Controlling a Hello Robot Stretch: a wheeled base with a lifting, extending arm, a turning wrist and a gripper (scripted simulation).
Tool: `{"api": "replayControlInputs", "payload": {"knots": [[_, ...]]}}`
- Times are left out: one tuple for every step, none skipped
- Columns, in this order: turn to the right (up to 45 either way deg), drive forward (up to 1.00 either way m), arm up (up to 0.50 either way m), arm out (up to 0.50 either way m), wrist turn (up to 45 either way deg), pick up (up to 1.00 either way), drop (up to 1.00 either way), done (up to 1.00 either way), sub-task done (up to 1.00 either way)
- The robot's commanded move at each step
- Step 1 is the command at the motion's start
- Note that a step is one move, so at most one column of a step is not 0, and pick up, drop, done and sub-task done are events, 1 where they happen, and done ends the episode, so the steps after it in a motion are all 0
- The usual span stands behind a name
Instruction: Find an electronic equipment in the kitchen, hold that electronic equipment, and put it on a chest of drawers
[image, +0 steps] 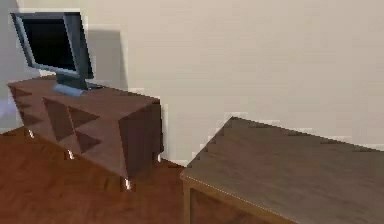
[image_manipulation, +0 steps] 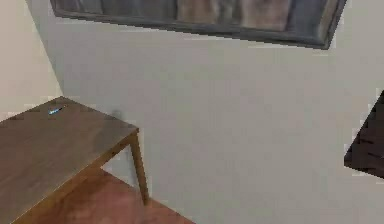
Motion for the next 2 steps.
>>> {"api": "replayControlInputs", "payload": {"knots": [[-45.0,0.0,0.0,0.0,0.0,0.0,0.0,0.0,0.0],[-45.0,0.0,0.0,0.0,0.0,0.0,0.0,0.0,0.0]]}}
